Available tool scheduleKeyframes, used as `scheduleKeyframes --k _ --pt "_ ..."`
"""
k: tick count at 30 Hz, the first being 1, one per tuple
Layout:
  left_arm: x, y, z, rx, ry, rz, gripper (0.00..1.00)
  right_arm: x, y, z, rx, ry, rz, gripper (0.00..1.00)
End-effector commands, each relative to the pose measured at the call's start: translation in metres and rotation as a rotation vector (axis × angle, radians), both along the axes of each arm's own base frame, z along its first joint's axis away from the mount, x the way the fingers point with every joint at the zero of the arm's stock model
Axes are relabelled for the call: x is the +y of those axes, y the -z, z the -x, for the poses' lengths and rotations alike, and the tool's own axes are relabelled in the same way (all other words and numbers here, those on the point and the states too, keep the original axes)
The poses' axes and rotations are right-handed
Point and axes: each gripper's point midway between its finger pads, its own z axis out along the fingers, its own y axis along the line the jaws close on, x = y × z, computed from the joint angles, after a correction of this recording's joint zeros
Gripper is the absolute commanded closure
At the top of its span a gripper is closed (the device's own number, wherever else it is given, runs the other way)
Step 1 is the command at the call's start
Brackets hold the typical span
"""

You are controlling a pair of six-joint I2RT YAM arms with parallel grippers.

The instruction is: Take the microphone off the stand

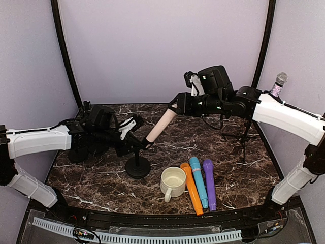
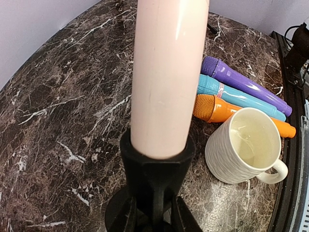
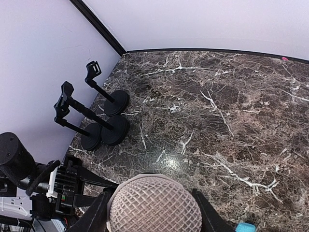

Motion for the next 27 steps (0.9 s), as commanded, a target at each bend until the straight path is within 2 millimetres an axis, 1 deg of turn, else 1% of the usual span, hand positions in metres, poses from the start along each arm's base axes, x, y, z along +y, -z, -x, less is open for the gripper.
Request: scheduleKeyframes --k 1,7,15,19,22,25,26,27 --pt "0.01 0.008 0.003 -0.002 -0.013 -0.062 1.0 -0.014 -0.067 0.001 -0.102 0.047 -0.163 1.0" --pt "0.009 0.013 0.004 0.0 -0.011 -0.079 1.0 -0.03 -0.07 -0.001 -0.077 0.12 -0.164 1.0" --pt "0.009 0.023 0.004 0.011 -0.012 -0.101 1.0 -0.054 -0.093 0.009 -0.113 0.16 -0.198 1.0" --pt "0.009 0.028 0.004 0.014 -0.014 -0.112 1.0 -0.067 -0.096 0.013 -0.127 0.181 -0.192 1.0" --pt "0.011 0.028 0.002 0.005 -0.027 -0.121 1.0 -0.08 -0.097 0.016 -0.136 0.21 -0.169 1.0" --pt "0.015 0.028 -0.003 -0.006 -0.064 -0.129 1.0 -0.098 -0.095 0.021 -0.14 0.247 -0.125 1.0" --pt "0.015 0.027 -0.004 0.0 -0.081 -0.125 1.0 -0.103 -0.091 0.023 -0.131 0.254 -0.103 1.0" --pt "0.017 0.026 -0.006 -0.002 -0.101 -0.13 1.0 -0.113 -0.087 0.026 -0.123 0.268 -0.076 1.0"
